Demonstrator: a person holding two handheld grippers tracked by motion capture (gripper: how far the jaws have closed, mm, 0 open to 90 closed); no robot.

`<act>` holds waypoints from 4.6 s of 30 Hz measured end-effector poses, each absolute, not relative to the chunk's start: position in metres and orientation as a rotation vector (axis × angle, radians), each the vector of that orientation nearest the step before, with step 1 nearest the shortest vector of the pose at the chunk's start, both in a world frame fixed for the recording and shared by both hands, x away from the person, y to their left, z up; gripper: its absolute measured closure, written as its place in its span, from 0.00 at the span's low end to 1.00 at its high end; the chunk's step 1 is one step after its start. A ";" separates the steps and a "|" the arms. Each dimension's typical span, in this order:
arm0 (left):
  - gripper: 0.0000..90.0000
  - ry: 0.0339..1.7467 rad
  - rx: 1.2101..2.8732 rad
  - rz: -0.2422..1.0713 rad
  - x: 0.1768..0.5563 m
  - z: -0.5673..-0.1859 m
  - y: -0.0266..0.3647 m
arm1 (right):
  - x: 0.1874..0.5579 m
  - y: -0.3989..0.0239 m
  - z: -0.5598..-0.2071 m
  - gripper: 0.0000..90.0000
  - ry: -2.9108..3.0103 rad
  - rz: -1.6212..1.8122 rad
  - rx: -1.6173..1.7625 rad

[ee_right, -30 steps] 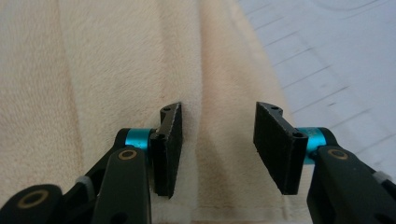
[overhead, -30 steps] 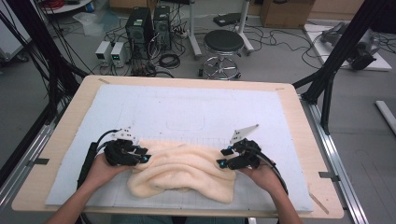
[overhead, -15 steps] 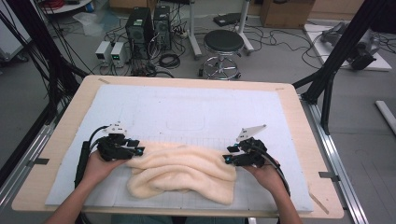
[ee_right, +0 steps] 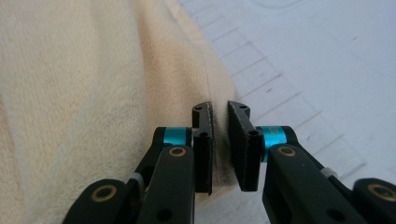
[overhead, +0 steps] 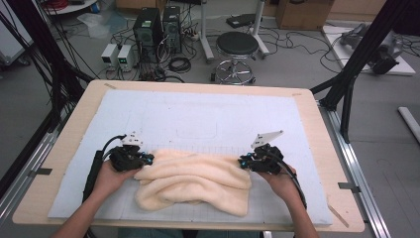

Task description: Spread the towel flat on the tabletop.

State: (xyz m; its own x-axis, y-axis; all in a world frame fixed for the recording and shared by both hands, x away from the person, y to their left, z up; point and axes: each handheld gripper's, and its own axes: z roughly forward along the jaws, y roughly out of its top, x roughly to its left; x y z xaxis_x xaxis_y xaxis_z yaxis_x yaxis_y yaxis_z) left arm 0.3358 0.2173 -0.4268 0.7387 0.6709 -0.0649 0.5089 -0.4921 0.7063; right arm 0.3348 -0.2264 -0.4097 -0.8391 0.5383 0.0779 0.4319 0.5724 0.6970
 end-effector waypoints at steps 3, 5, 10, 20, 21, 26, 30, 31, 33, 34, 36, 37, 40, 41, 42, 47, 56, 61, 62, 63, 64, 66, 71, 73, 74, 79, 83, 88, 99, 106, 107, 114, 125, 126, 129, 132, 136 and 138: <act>0.95 0.891 2.160 0.317 0.337 -0.418 0.219 | 0.339 -0.225 -0.395 0.91 2.625 1.124 0.801; 0.96 0.892 2.136 0.339 0.339 -0.412 0.219 | 0.342 -0.223 -0.389 0.91 2.618 1.094 0.780; 0.96 0.898 2.080 0.383 0.345 -0.396 0.221 | 0.351 -0.220 -0.375 0.91 2.576 1.106 0.774; 0.96 0.898 2.015 0.423 0.354 -0.369 0.225 | 0.366 -0.219 -0.355 0.92 2.530 1.201 0.776; 0.96 0.894 2.009 0.420 0.353 -0.369 0.225 | 0.366 -0.218 -0.355 0.92 2.531 1.199 0.769; 0.96 0.875 2.033 0.412 0.349 -0.370 0.223 | 0.364 -0.218 -0.354 0.92 2.551 1.200 0.759; 0.96 0.888 2.015 0.406 0.352 -0.370 0.223 | 0.371 -0.222 -0.358 0.90 2.570 1.235 0.811; 0.96 0.890 2.030 0.404 0.353 -0.372 0.223 | 0.371 -0.222 -0.358 0.90 2.570 1.235 0.811; 0.96 0.894 2.058 0.400 0.355 -0.376 0.220 | 0.380 -0.220 -0.371 0.90 2.615 1.174 0.844; 0.96 0.896 2.069 0.397 0.356 -0.379 0.218 | 0.380 -0.220 -0.371 0.90 2.615 1.174 0.844; 0.96 0.899 2.076 0.391 0.358 -0.384 0.216 | 0.386 -0.218 -0.384 0.90 2.647 1.135 0.881; 0.95 0.904 2.085 0.384 0.359 -0.388 0.215 | 0.388 -0.217 -0.390 0.90 2.664 1.113 0.889; 0.95 0.914 2.096 0.375 0.361 -0.394 0.212 | 0.391 -0.215 -0.408 0.92 2.674 1.061 0.908; 0.95 0.912 2.100 0.369 0.361 -0.395 0.212 | 0.391 -0.216 -0.410 0.92 2.671 1.075 0.922; 0.96 0.915 2.100 0.372 0.361 -0.395 0.212 | 0.391 -0.217 -0.411 0.93 2.673 1.066 0.927; 0.96 0.900 2.070 0.369 0.357 -0.391 0.214 | 0.380 -0.218 -0.396 0.93 2.637 1.125 0.857; 0.96 0.841 2.069 0.357 0.341 -0.383 0.220 | 0.348 -0.216 -0.373 0.93 2.618 1.171 0.726; 0.96 0.880 2.031 0.345 0.357 -0.383 0.225 | 0.355 -0.216 -0.366 0.95 2.624 1.129 0.707; 0.96 0.904 2.009 0.341 0.366 -0.380 0.226 | 0.365 -0.219 -0.361 0.96 2.608 1.118 0.736; 0.96 0.935 1.951 0.364 0.386 -0.373 0.227 | 0.374 -0.221 -0.356 0.96 2.589 1.123 0.751; 0.96 0.935 1.951 0.364 0.386 -0.373 0.227 | 0.388 -0.224 -0.346 0.96 2.556 1.130 0.760; 0.96 0.970 1.922 0.423 0.429 -0.352 0.224 | 0.412 -0.227 -0.331 0.96 2.508 1.108 0.780; 0.75 1.050 1.842 0.490 0.488 -0.312 0.210 | 0.497 -0.237 -0.289 0.58 2.309 1.081 1.085; 0.76 1.024 1.896 0.499 0.486 -0.318 0.207 | 0.493 -0.230 -0.296 0.59 2.321 1.036 1.038; 0.74 1.008 1.923 0.489 0.484 -0.324 0.207 | 0.489 -0.227 -0.303 0.59 2.352 1.015 1.017; 0.71 0.983 1.977 0.433 0.458 -0.359 0.215 | 0.456 -0.224 -0.339 0.59 2.423 1.062 0.974; 0.68 0.953 1.999 0.402 0.430 -0.378 0.219 | 0.423 -0.221 -0.354 0.59 2.458 1.088 0.908; 0.63 0.872 2.012 0.359 0.393 -0.389 0.218 | 0.386 -0.219 -0.365 0.58 2.480 1.148 0.820; 0.56 0.731 2.089 0.295 0.322 -0.415 0.223 | 0.327 -0.219 -0.400 0.57 2.602 1.137 0.719; 0.84 0.755 2.162 0.232 0.320 -0.441 0.223 | 0.323 -0.209 -0.433 0.72 2.729 1.038 0.696; 0.89 0.755 2.174 0.243 0.321 -0.440 0.222 | 0.323 -0.208 -0.434 0.80 2.721 1.053 0.689; 0.96 0.838 2.130 0.308 0.338 -0.435 0.222 | 0.325 -0.207 -0.430 0.98 2.746 1.059 0.689; 0.90 0.915 2.072 0.313 0.355 -0.423 0.228 | 0.341 -0.213 -0.429 0.99 2.687 1.102 0.779; 0.85 0.911 2.054 0.297 0.353 -0.421 0.230 | 0.341 -0.215 -0.427 0.97 2.678 1.105 0.777; 0.75 0.839 2.018 0.262 0.340 -0.409 0.236 | 0.333 -0.221 -0.418 0.85 2.651 1.200 0.766; 0.69 0.771 2.006 0.241 0.321 -0.399 0.240 | 0.319 -0.221 -0.409 0.76 2.652 1.232 0.717; 0.61 0.701 2.002 0.208 0.292 -0.397 0.239 | 0.296 -0.217 -0.401 0.65 2.650 1.245 0.642; 0.55 0.680 2.000 0.201 0.278 -0.399 0.238 | 0.285 -0.217 -0.398 0.58 2.653 1.292 0.607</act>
State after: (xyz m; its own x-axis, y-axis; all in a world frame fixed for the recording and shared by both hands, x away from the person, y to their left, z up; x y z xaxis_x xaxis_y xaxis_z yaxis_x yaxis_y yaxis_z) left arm 0.2780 0.2382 -0.3994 0.8301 0.5406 -0.1367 0.3792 -0.3675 0.8492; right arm 0.2850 -0.2172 -0.3980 -0.9110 0.4082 0.0589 0.2980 0.5528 0.7782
